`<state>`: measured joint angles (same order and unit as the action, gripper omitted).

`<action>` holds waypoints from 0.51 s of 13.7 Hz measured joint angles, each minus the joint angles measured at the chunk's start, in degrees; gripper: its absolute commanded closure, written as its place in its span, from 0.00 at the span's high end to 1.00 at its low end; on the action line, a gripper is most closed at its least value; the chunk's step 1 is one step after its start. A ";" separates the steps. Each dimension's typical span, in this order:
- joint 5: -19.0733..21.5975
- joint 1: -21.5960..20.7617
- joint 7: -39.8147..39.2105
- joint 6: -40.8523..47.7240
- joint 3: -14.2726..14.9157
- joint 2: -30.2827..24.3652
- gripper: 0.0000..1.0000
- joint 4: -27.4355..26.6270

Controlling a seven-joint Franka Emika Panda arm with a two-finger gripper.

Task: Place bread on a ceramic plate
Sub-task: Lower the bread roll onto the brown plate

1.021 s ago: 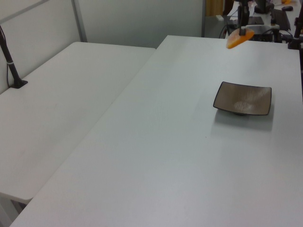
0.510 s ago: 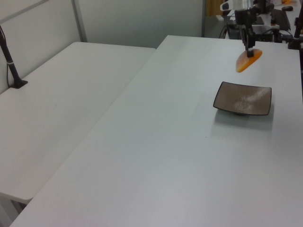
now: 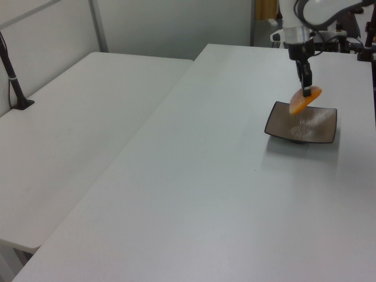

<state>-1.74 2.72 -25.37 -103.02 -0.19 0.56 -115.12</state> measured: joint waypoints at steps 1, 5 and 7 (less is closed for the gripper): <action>-0.56 0.00 0.97 -1.71 -0.30 0.01 0.27 -1.22; -2.01 -0.01 5.79 -6.81 -2.39 0.03 0.27 -5.73; -2.03 -0.01 6.85 -8.14 -2.89 0.03 0.30 -7.18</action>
<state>-3.77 2.71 -18.52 -111.16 -3.08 0.59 -122.31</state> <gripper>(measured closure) 0.727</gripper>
